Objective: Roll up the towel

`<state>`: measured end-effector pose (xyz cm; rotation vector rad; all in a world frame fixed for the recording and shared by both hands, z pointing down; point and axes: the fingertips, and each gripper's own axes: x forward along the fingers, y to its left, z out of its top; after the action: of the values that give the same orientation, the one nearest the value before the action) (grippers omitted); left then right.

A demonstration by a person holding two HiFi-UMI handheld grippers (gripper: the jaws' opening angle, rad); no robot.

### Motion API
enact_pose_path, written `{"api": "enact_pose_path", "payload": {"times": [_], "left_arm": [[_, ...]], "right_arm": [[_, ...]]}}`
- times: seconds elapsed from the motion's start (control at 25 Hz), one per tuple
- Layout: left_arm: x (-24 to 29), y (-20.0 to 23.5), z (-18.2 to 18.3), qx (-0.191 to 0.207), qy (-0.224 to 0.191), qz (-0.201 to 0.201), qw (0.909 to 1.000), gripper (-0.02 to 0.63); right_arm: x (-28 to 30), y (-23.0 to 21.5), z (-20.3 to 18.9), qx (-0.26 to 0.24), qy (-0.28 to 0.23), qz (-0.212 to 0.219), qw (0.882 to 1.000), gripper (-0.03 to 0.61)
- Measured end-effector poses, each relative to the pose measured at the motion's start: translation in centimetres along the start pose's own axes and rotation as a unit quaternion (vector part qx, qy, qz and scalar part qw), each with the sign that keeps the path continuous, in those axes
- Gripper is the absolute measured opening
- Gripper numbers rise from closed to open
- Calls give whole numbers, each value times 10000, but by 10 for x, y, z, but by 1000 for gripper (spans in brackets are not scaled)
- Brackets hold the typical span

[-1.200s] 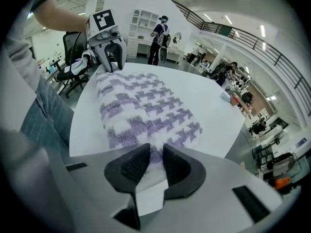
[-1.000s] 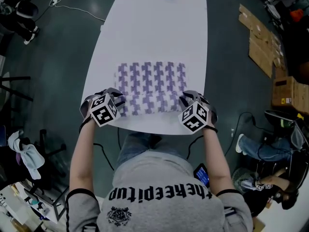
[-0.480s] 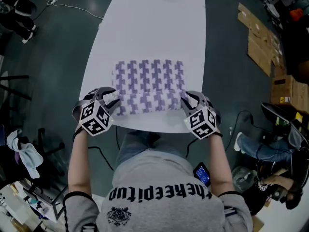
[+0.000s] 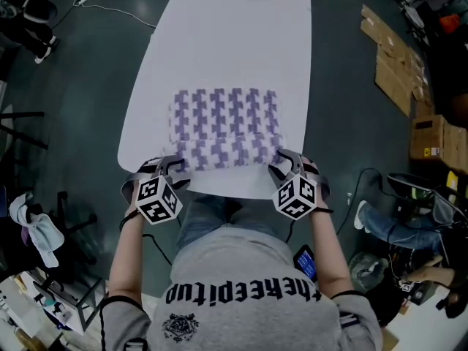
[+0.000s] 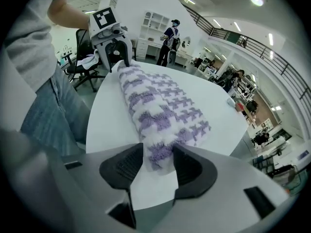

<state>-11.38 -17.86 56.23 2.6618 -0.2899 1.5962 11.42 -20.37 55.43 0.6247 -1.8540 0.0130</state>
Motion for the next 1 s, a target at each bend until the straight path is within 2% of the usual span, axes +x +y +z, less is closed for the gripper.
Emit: {"api": "enact_pose_path", "payload": {"times": [0.16,0.28,0.32,0.4,0.44,0.6,0.84,1.0], "left_arm": [[18,1,-2,22,180,57,9998,227],[22,8,-3,146,315,252,9991,222],[22,10,-2,171,335,330,9987,205],[17,13,0,160,326,409,9985,132],[14,14,-2,146,310,399,9986,119],[4,14,-1,152,281,182,9993,97],[5,16,8,92,237,-433,9987,95],[9,18,4,33,239,-560,9981,95]], "right_arm": [[15,0,-10,-140,182,29,9997,178],[20,-4,-14,-257,307,-181,9990,176],[19,-6,-15,-272,321,-244,9988,164],[14,-8,-14,-260,297,-298,9988,125],[11,-8,-12,-252,279,-296,9989,118],[4,-8,-6,-259,246,-156,9992,117],[-1,-13,-11,-110,293,317,9990,117],[2,-9,-12,93,274,455,9985,117]]}}
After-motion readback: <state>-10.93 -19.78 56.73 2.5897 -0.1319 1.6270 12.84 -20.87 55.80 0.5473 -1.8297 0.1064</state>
